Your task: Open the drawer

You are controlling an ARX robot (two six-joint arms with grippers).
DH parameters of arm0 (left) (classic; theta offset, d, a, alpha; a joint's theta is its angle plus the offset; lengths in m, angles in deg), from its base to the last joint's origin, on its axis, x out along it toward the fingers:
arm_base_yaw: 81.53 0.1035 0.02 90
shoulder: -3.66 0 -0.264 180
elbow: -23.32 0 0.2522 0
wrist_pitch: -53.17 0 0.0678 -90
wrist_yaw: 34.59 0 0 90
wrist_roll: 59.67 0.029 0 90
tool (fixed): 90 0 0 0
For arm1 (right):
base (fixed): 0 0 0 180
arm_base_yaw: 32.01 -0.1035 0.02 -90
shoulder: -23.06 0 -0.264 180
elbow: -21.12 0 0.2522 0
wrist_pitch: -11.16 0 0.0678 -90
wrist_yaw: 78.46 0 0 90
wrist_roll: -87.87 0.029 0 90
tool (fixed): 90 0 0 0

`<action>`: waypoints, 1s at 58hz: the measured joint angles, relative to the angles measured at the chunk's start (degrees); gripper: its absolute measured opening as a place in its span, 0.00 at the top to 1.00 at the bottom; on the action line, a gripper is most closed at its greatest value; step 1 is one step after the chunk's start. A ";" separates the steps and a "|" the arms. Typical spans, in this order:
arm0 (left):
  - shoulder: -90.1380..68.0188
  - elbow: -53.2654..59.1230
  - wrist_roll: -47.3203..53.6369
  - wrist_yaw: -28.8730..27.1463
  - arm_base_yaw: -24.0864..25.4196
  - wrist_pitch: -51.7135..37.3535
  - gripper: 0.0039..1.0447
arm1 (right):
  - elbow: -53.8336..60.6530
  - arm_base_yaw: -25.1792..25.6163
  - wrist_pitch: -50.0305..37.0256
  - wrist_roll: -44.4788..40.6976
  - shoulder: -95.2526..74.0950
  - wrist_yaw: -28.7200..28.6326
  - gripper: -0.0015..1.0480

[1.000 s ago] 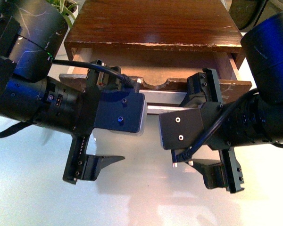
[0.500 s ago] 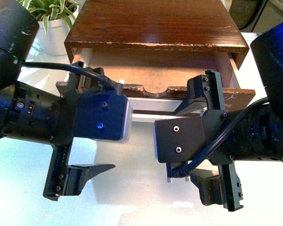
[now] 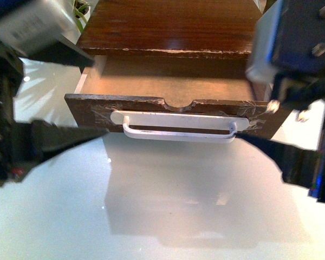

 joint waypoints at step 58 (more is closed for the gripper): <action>38.66 36.30 -53.24 -40.33 9.68 -37.92 0.98 | 32.06 18.47 -24.83 62.05 40.35 17.99 0.98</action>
